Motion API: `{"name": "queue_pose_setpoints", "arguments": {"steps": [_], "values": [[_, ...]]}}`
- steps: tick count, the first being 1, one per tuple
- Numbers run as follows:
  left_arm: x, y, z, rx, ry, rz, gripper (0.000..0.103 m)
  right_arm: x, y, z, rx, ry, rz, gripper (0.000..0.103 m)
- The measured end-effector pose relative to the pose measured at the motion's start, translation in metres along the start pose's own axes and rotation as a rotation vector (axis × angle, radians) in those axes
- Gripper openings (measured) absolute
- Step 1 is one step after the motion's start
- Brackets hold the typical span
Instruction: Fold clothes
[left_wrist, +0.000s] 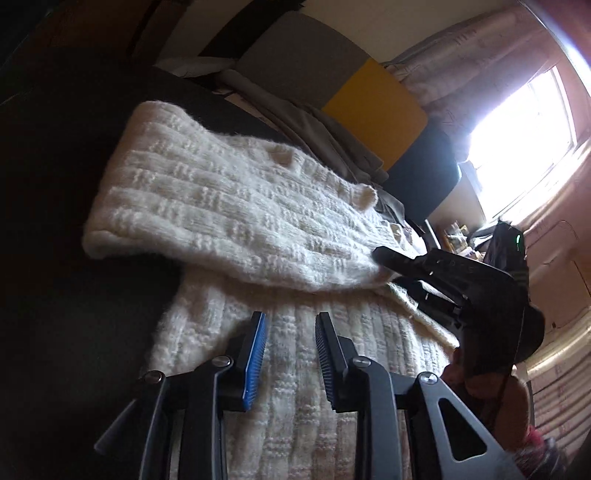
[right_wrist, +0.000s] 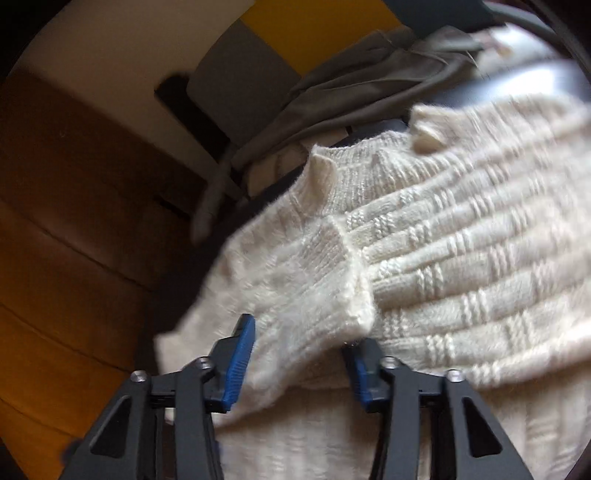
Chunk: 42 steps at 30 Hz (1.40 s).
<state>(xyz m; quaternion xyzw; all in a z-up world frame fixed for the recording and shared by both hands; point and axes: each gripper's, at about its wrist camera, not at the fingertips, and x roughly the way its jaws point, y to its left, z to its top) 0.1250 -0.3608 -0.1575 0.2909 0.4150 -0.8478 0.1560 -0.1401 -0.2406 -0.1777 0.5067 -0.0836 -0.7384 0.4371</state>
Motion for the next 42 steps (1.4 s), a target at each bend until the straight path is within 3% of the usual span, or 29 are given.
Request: {"name": "queue_pose_setpoints", "arguments": {"steps": [1, 3, 7, 11, 16, 20, 25, 31, 35, 42], "values": [[0.001, -0.001, 0.0, -0.005, 0.001, -0.005, 0.028, 0.002, 0.011, 0.003, -0.076, 0.024, -0.072, 0.02], [0.003, -0.003, 0.0, -0.015, 0.002, -0.014, 0.028, -0.002, 0.034, 0.007, -0.199, 0.021, -0.116, 0.008], [0.012, -0.017, 0.005, -0.002, -0.003, -0.009, 0.03, -0.019, 0.088, 0.031, -0.415, -0.027, -0.158, 0.008], [0.025, -0.02, 0.02, -0.003, -0.014, 0.048, 0.03, -0.043, 0.133, 0.06, -0.497, -0.087, -0.118, 0.008], [0.022, -0.002, 0.039, -0.069, -0.075, 0.167, 0.03, -0.076, 0.153, 0.096, -0.542, -0.175, -0.117, 0.008], [0.017, 0.009, 0.038, -0.061, -0.08, 0.204, 0.03, -0.094, 0.119, 0.115, -0.477, -0.213, -0.15, 0.008], [0.016, 0.008, 0.032, -0.008, -0.076, 0.239, 0.03, -0.095, 0.041, 0.119, -0.306, -0.196, -0.21, 0.008], [0.016, 0.001, 0.024, 0.035, -0.064, 0.274, 0.03, -0.093, -0.054, 0.084, -0.112, -0.144, -0.263, 0.008], [0.011, -0.007, 0.024, 0.1, -0.045, 0.315, 0.03, -0.095, -0.095, 0.059, -0.025, -0.123, -0.275, 0.008], [0.017, -0.022, 0.017, 0.2, -0.015, 0.369, 0.03, -0.111, -0.127, 0.042, 0.013, -0.184, -0.274, 0.008]]}}
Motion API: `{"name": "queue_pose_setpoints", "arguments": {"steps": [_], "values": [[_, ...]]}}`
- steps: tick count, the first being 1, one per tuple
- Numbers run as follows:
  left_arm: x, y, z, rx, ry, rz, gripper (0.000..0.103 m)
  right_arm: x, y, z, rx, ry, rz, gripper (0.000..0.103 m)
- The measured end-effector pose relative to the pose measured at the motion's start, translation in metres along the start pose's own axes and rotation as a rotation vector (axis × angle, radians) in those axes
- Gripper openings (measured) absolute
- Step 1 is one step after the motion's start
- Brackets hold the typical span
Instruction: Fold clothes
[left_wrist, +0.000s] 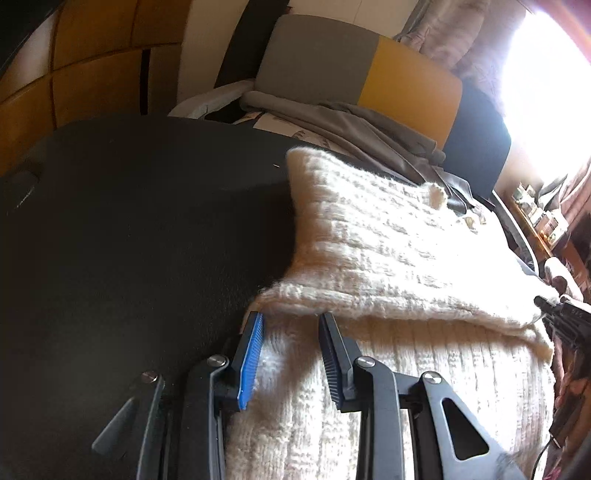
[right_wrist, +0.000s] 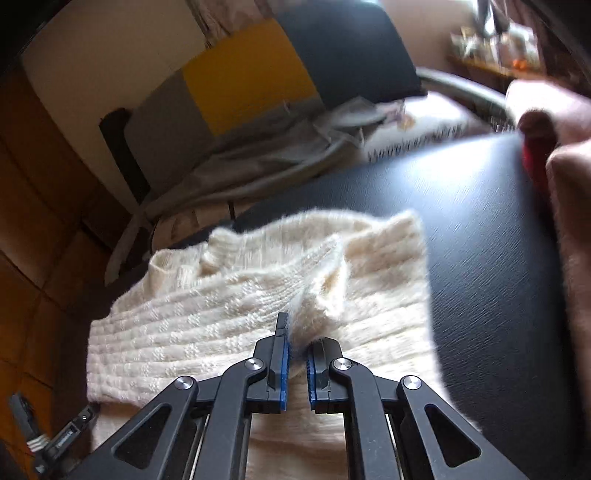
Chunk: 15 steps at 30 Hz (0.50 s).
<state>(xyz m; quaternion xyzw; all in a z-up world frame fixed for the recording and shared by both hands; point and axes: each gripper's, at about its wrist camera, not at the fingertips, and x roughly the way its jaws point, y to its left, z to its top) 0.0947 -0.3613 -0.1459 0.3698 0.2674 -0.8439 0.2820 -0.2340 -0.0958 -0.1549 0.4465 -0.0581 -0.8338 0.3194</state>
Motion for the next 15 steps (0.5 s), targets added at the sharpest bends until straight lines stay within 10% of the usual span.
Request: {"name": "queue_pose_setpoints", "arguments": {"steps": [7, 15], "values": [[-0.004, 0.008, 0.001, -0.007, 0.049, 0.023, 0.031, 0.004, -0.021, -0.006, 0.036, 0.035, 0.031, 0.011], [-0.052, 0.039, -0.002, -0.104, -0.084, -0.008, 0.03, -0.033, -0.007, -0.004, -0.123, -0.085, -0.196, 0.019]]}}
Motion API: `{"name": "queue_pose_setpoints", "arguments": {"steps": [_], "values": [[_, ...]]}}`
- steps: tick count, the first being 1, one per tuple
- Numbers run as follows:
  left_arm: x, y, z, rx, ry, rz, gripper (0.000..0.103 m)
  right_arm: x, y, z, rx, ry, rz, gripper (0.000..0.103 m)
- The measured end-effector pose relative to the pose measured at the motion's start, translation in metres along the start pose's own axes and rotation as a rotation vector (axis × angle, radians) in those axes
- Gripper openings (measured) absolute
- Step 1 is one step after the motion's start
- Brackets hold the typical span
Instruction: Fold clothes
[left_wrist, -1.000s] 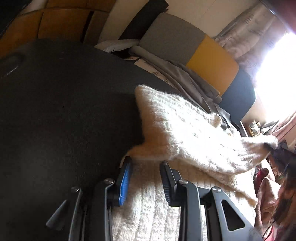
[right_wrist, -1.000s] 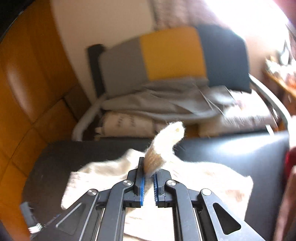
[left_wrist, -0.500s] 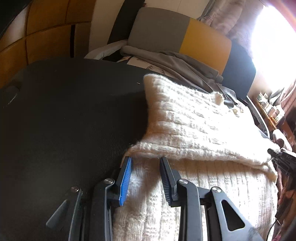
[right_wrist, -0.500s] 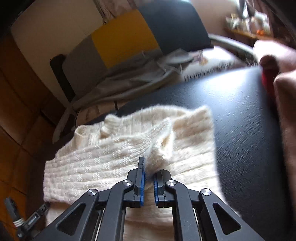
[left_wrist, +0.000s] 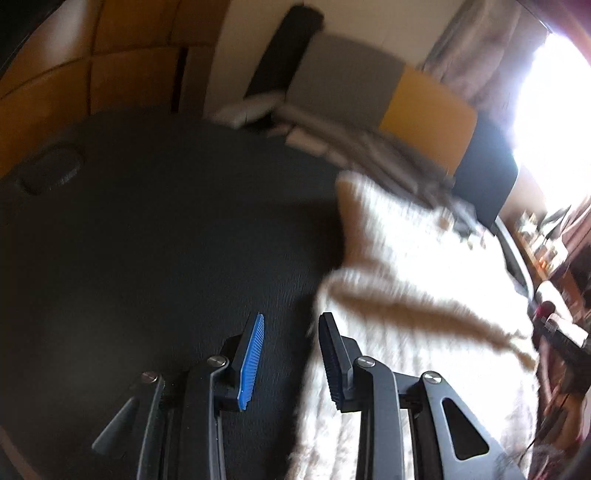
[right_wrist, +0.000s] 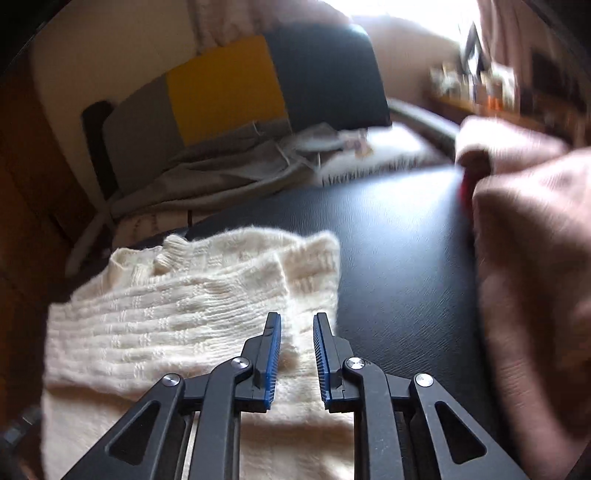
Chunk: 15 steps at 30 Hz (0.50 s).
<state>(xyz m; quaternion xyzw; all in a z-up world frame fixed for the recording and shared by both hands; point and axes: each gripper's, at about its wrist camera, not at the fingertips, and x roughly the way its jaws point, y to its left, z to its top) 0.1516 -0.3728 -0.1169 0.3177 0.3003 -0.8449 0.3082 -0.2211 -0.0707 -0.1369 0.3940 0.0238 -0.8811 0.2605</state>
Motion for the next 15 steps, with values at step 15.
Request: {"name": "queue_pose_setpoints", "arguments": {"steps": [15], "values": [[0.107, -0.117, 0.051, 0.254, 0.032, -0.018, 0.038, 0.028, 0.07, -0.006, -0.169, 0.073, 0.064, 0.035]]}}
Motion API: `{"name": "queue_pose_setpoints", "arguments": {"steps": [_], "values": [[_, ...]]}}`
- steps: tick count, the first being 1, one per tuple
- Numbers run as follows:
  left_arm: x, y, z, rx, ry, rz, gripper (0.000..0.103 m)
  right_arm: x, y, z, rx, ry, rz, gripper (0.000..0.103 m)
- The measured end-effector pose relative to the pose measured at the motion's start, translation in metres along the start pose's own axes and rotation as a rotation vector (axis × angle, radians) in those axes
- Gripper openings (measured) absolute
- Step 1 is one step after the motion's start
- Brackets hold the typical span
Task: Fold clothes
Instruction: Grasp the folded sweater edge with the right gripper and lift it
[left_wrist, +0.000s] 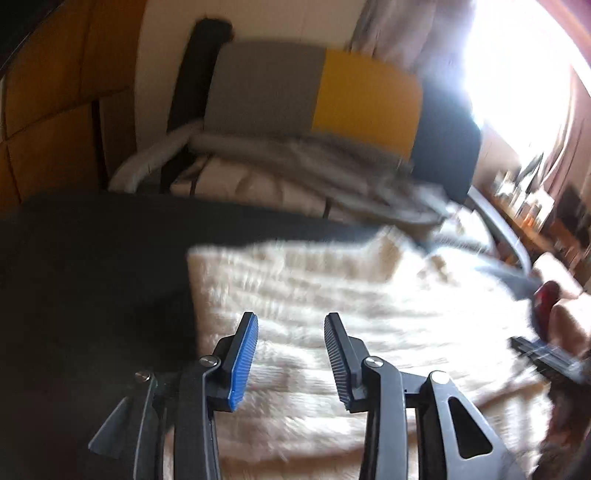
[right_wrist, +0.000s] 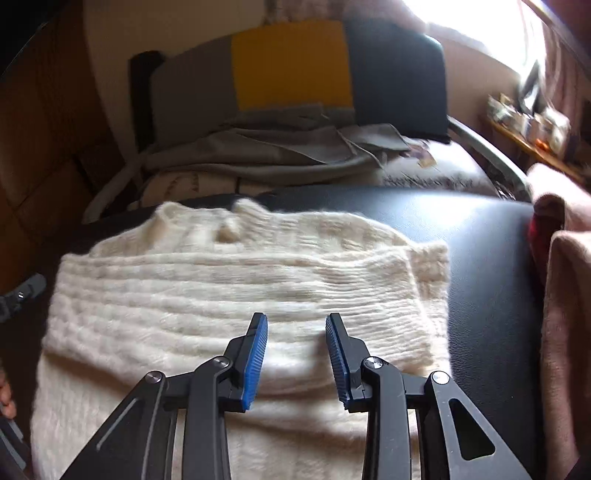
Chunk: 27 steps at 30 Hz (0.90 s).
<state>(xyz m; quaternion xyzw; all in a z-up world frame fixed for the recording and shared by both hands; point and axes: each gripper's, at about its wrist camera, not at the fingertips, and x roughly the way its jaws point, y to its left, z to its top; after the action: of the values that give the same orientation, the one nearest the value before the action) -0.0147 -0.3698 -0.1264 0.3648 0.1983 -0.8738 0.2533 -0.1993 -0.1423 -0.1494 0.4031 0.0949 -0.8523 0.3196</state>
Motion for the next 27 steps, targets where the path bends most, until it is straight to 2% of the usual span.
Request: {"name": "queue_pose_setpoints", "arguments": {"steps": [2, 4, 8, 12, 17, 22, 24, 27], "values": [[0.013, 0.015, -0.015, -0.031, 0.013, 0.0, 0.041, 0.004, -0.007, -0.003, 0.006, 0.002, -0.009, 0.038], [0.006, 0.027, -0.025, -0.065, 0.017, -0.041, 0.041, 0.008, -0.013, -0.006, 0.012, 0.004, -0.018, 0.04], [-0.012, 0.037, -0.049, -0.074, 0.012, -0.039, 0.041, -0.001, -0.008, -0.025, -0.032, -0.014, 0.006, 0.04], [-0.015, 0.04, -0.054, -0.088, 0.003, -0.033, 0.041, -0.008, -0.006, -0.035, -0.044, -0.017, 0.028, 0.04], [-0.007, 0.032, -0.047, -0.049, -0.003, -0.009, 0.043, -0.006, -0.014, -0.039, -0.018, -0.029, 0.07, 0.041], [0.018, 0.02, -0.015, 0.018, 0.025, -0.005, 0.043, 0.005, -0.022, -0.027, 0.017, -0.032, 0.076, 0.041], [0.014, 0.022, -0.007, -0.001, 0.053, -0.024, 0.043, 0.008, -0.023, -0.022, 0.028, -0.027, 0.061, 0.042], [-0.016, 0.039, -0.007, -0.1, 0.049, -0.115, 0.043, -0.003, -0.026, -0.017, 0.035, 0.009, 0.101, 0.042]]}}
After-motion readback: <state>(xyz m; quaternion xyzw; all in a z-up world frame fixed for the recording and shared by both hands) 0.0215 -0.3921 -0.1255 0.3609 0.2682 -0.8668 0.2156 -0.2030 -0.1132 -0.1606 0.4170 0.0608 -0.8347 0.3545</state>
